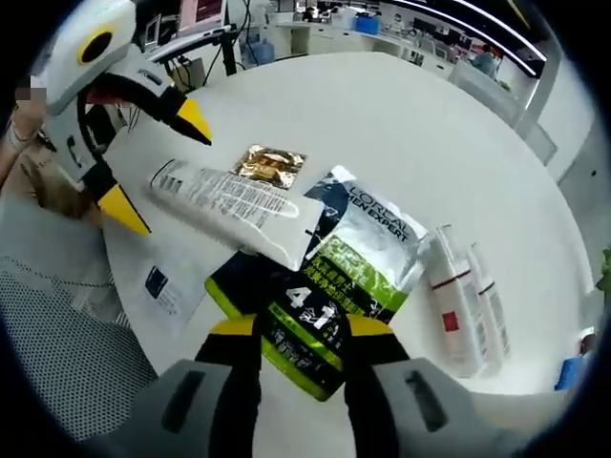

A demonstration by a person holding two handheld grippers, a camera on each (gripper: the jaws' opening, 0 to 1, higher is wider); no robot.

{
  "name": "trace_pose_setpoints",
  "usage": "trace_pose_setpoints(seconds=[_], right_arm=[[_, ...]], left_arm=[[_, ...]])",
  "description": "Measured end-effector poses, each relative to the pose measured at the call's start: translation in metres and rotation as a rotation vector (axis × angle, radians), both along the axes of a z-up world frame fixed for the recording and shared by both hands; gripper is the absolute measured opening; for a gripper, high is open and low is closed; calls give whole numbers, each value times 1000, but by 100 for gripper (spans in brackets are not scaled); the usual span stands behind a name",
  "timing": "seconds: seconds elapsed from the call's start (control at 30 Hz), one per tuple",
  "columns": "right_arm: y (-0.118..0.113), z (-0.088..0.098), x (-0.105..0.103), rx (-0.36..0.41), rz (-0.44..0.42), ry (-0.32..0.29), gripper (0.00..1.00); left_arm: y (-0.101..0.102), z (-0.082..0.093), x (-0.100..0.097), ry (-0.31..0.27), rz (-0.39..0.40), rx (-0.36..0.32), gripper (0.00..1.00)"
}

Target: Arrange the skincare products in the storage area until every visible bottle or jar stands upright without overlapping.

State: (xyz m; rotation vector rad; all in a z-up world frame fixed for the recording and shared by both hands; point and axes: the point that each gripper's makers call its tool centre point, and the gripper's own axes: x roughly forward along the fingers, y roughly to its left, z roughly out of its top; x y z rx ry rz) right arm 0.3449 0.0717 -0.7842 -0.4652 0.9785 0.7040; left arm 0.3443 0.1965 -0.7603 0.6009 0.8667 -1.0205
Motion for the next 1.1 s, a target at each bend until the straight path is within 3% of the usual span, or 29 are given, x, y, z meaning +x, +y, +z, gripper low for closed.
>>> trace_pose_setpoints(seconds=[0.07,0.23,0.5,0.7,1.1], right_arm=[[1,0,2,0,-2,4,34],[3,0,6,4,-14,9,34],[6,-1,12,-1,-19,20,33],[8,-1,15,-11,-23,35,33],[19,-1,26,-12,-40,33,33]], left_arm=[[-4,-2,2,11,-12,-1,47],[-9,-12,7,30,-47,37,45],[-12,-23,11,59,-78,90,35],[-17,-24,18,89,-68,99,34],[-23,-24,33,91,-33,112,35]])
